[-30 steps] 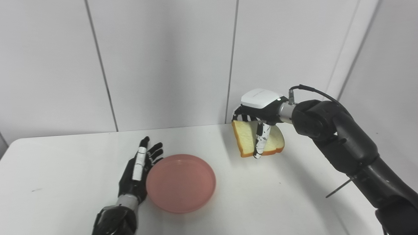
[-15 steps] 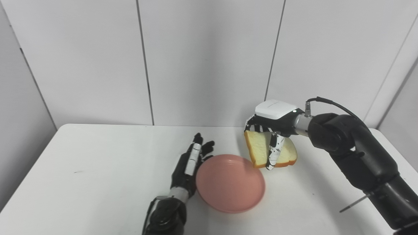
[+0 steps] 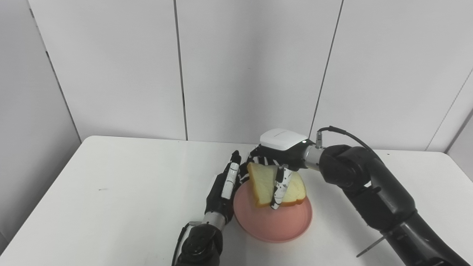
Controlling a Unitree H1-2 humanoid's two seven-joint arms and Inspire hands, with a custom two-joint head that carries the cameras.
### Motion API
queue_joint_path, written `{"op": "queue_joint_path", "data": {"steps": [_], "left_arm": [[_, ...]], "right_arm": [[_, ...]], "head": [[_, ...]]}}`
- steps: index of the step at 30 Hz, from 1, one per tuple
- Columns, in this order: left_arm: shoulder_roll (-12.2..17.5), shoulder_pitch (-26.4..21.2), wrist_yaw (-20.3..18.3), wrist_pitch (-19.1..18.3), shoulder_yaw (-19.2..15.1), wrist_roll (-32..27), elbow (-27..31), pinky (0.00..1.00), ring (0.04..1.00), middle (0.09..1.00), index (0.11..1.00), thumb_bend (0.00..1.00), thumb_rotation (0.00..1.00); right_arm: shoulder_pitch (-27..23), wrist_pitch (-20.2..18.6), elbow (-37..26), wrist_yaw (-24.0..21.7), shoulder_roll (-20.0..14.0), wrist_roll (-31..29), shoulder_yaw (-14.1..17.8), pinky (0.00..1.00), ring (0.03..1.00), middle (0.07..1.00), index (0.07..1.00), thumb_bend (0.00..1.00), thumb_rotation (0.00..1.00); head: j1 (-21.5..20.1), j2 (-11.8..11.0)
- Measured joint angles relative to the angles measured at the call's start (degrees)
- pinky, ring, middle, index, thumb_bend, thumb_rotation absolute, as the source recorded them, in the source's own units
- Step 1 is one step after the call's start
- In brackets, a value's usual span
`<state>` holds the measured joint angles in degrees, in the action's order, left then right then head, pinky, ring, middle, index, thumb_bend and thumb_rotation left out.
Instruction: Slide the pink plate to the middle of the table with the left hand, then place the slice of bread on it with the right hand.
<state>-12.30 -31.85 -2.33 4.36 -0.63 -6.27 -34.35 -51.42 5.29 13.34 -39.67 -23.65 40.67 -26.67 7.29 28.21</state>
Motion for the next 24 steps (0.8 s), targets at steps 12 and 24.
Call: {"op": "queue_joint_path", "data": {"steps": [12, 24], "left_arm": [[1.16, 1.35, 0.08, -2.68, -0.47, -0.04, 3.6, 0.79, 0.844, 0.771, 0.952, 0.81, 0.94], [1.34, 2.58, -0.41, -3.76, -0.3, -0.04, 5.68, 0.8, 0.86, 0.803, 0.938, 0.83, 0.98]], "right_arm": [[1.3, -0.09, 2.79, -0.08, 1.8, 3.38, -3.48, 0.42, 0.493, 0.574, 0.632, 0.82, 0.17], [2.34, -0.03, 3.37, -0.11, 2.23, 5.33, -4.93, 0.48, 0.544, 0.609, 0.661, 0.91, 0.27]], "head": [[-3.25, 0.97], [-5.45, 1.76]]}}
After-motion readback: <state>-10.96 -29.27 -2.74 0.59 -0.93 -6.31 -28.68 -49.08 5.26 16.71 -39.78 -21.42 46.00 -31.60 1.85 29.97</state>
